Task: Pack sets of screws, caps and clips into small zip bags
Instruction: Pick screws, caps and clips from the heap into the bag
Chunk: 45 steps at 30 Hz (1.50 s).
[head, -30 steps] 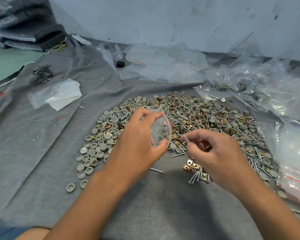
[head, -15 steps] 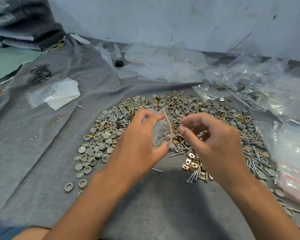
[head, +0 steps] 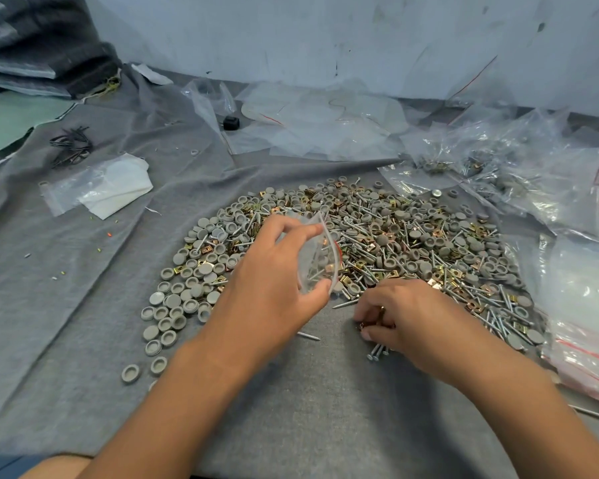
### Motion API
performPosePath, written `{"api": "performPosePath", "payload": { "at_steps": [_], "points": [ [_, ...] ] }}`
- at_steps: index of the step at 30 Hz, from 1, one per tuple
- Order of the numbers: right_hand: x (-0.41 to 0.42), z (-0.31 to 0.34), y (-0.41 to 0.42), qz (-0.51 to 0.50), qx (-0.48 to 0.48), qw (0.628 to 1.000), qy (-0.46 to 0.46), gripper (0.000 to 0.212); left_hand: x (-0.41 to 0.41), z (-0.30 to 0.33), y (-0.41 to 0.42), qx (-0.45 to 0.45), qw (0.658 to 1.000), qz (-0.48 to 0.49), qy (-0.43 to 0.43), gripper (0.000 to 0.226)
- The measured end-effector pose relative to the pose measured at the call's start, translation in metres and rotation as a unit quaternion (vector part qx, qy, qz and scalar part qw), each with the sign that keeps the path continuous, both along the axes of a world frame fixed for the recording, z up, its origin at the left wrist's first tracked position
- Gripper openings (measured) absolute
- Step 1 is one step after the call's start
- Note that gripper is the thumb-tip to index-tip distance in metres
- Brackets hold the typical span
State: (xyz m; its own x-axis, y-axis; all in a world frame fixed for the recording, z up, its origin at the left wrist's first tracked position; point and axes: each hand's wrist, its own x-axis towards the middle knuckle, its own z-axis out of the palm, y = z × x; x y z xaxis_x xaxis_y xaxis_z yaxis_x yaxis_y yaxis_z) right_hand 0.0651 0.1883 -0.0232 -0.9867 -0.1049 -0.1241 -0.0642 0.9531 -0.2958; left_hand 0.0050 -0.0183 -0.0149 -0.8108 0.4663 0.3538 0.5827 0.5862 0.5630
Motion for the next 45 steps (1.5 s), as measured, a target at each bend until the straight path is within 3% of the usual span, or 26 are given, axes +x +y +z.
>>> {"api": "performPosePath", "payload": {
  "at_steps": [4, 9, 13, 15, 18, 22, 25, 33, 37, 40, 43, 45],
  "points": [
    [0.003, -0.002, -0.002, 0.010, 0.029, 0.999, 0.032, 0.017, 0.000, 0.000, -0.001, -0.003, 1.000, -0.001, -0.002, 0.065],
    [0.001, -0.003, 0.005, -0.008, -0.024, 0.999, 0.023, 0.016, 0.000, 0.001, -0.001, 0.004, 1.000, -0.001, -0.003, 0.065],
    [0.000, 0.009, 0.010, -0.051, -0.175, 0.983, 0.016, 0.015, 0.000, 0.002, -0.001, 0.007, 1.000, -0.002, -0.003, 0.064],
    [-0.001, 0.017, 0.010, -0.046, -0.284, 0.958, 0.015, 0.017, 0.000, 0.002, -0.001, 0.005, 1.000, -0.002, -0.003, 0.065],
    [-0.001, 0.026, 0.006, -0.043, -0.457, 0.888, 0.008, 0.017, 0.000, 0.001, 0.000, 0.001, 1.000, -0.001, 0.000, 0.065],
    [-0.004, 0.025, -0.005, -0.085, -0.579, 0.811, 0.007, 0.013, 0.001, 0.001, 0.000, 0.001, 1.000, -0.001, 0.004, 0.065],
    [-0.008, 0.023, -0.016, -0.117, -0.574, 0.807, 0.072, 0.010, 0.001, 0.001, 0.001, 0.006, 1.000, -0.002, 0.004, 0.065],
    [-0.011, 0.021, -0.037, -0.118, -0.475, 0.842, 0.226, 0.014, -0.002, 0.001, 0.000, 0.023, 1.000, -0.004, -0.004, 0.064],
    [-0.007, 0.020, -0.039, -0.094, -0.363, 0.873, 0.313, 0.013, -0.002, 0.001, 0.000, 0.020, 1.000, -0.004, -0.002, 0.065],
    [-0.008, 0.017, -0.041, -0.076, -0.272, 0.905, 0.317, 0.020, -0.001, 0.002, 0.001, 0.022, 1.000, -0.007, -0.003, 0.062],
    [-0.008, 0.015, -0.034, -0.082, -0.245, 0.910, 0.324, 0.019, -0.002, 0.002, 0.000, 0.025, 1.000, -0.002, -0.008, 0.062],
    [-0.006, 0.014, -0.019, -0.111, -0.228, 0.930, 0.268, 0.015, -0.003, 0.002, -0.001, 0.023, 1.000, 0.000, -0.008, 0.063]
  ]
}}
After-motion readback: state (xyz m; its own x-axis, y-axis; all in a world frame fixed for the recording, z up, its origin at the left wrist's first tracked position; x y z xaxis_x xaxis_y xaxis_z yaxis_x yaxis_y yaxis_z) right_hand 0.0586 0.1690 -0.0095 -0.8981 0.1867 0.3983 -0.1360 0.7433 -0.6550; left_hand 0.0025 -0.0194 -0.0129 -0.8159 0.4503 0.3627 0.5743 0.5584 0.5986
